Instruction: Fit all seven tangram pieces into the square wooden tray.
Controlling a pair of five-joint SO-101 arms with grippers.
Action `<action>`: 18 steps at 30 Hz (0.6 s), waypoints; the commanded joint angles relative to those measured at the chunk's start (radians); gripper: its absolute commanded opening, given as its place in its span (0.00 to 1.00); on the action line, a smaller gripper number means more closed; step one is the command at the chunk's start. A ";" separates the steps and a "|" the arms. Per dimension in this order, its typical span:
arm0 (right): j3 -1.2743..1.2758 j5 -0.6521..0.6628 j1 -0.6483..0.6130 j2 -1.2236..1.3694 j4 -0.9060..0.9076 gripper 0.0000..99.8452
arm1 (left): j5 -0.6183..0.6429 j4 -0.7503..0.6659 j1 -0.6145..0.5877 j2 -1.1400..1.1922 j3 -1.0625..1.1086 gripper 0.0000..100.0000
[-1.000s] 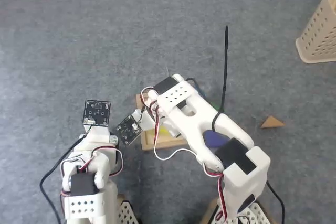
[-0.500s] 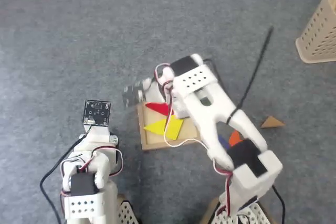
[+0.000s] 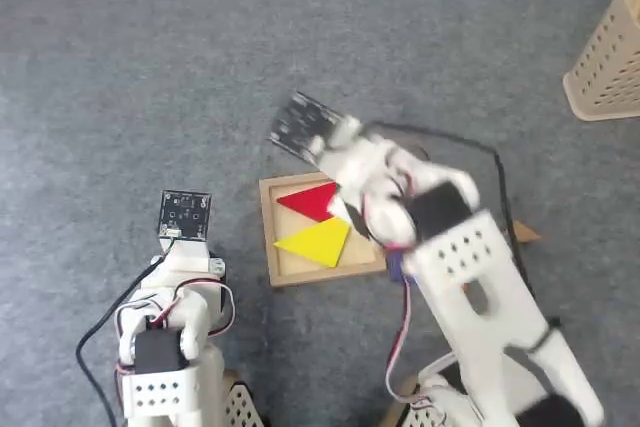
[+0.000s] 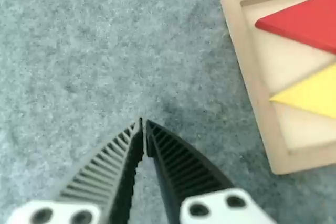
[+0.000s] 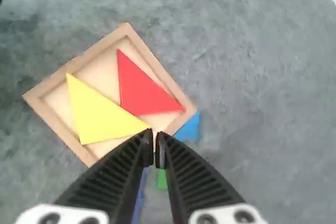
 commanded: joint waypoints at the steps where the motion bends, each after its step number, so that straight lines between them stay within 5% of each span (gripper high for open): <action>1: 0.221 -0.049 0.085 -0.094 -0.173 0.01 | -0.005 0.006 0.002 -0.018 -0.007 0.01; 10: 0.384 -0.069 0.133 -0.051 -0.234 0.01 | -0.005 0.006 0.002 -0.018 -0.007 0.01; 18: 0.262 -0.193 0.137 0.348 -0.323 0.01 | -0.005 0.006 0.002 -0.018 -0.007 0.01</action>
